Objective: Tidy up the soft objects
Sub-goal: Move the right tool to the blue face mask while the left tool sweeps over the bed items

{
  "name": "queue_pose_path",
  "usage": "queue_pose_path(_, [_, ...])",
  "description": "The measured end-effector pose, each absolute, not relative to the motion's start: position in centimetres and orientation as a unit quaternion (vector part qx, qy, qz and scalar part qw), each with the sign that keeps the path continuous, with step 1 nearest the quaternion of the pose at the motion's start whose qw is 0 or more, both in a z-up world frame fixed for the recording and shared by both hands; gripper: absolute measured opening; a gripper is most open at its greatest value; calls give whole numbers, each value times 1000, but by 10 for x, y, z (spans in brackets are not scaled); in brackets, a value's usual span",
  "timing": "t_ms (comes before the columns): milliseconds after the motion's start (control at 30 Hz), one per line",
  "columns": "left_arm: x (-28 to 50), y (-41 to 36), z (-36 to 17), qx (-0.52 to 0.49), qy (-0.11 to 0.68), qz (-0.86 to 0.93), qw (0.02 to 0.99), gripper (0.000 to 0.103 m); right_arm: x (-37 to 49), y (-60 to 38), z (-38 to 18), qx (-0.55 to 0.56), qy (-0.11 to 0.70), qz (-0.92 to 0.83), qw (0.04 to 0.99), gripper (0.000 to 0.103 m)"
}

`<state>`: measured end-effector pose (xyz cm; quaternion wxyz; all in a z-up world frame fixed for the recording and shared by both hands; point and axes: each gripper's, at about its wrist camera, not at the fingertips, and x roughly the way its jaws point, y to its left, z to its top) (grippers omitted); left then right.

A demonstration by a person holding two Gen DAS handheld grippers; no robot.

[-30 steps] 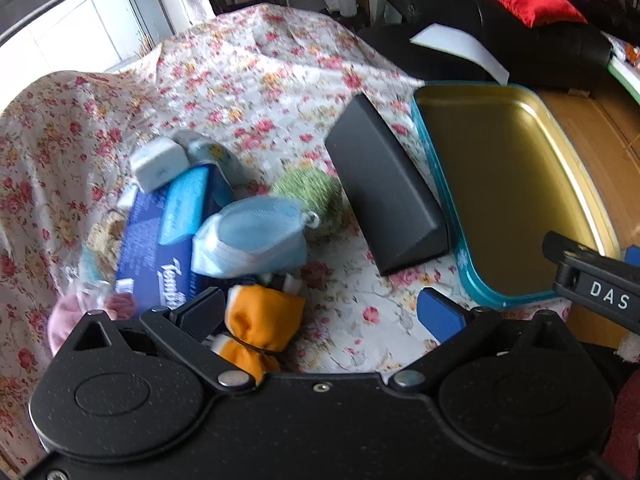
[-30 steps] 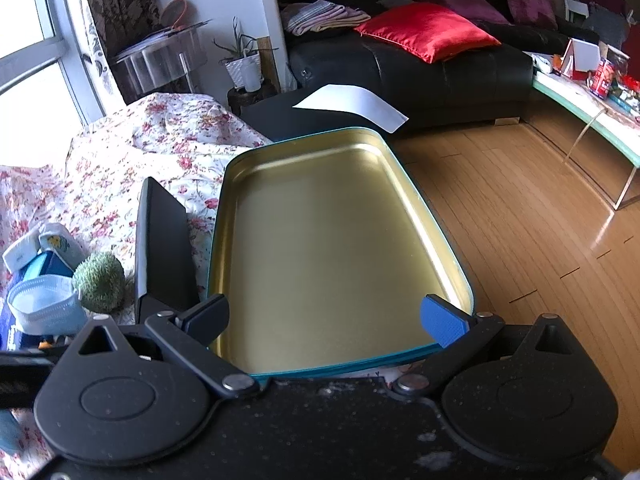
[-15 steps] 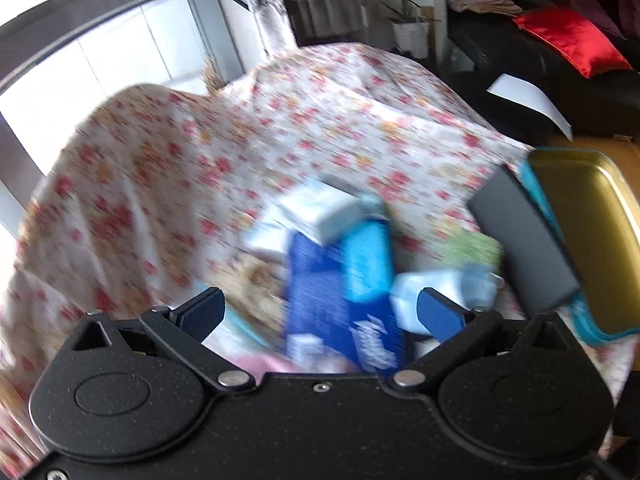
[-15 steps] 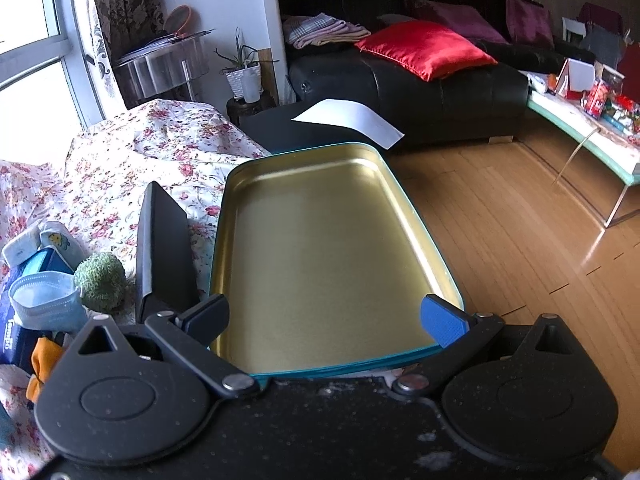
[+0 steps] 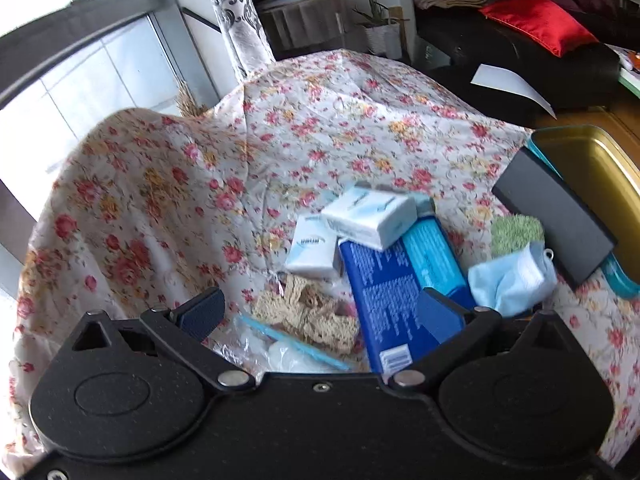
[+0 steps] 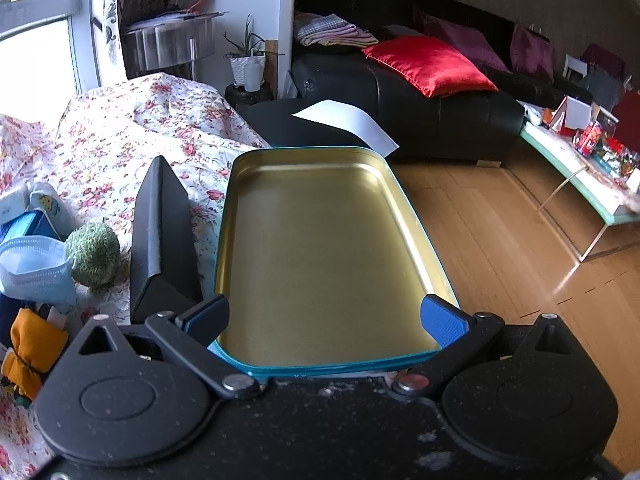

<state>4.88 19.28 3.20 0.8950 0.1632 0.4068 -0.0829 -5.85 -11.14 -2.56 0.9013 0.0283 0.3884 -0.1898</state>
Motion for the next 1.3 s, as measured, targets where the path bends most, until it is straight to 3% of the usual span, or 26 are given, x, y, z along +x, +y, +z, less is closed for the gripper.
queue_pose_path(100, [49,204,27,156,411,-98,893,99,-59,-107,-24,42,398,-175,900,101])
queue_pose_path(167, [47,209,25,160,405,-107,894,99,-60,-104,-24,58,408,-164,896,94])
queue_pose_path(500, [24,218,14,140,342,-182,911,99,-68,-69,-21,138,425,-144,883,93])
queue_pose_path(833, [67,252,4,28,428,-142,892,99,-35,26,-13,100,394,-94,909,93])
queue_pose_path(1200, [75,260,9,18,422,-107,900,99,5,73,-9,21,373,-50,926,92])
queue_pose_path(1267, [75,258,9,21,422,-110,899,99,8,71,-10,14,377,-51,924,76])
queue_pose_path(1300, [74,257,8,23,422,-110,900,99,5,70,-11,13,383,-54,922,72])
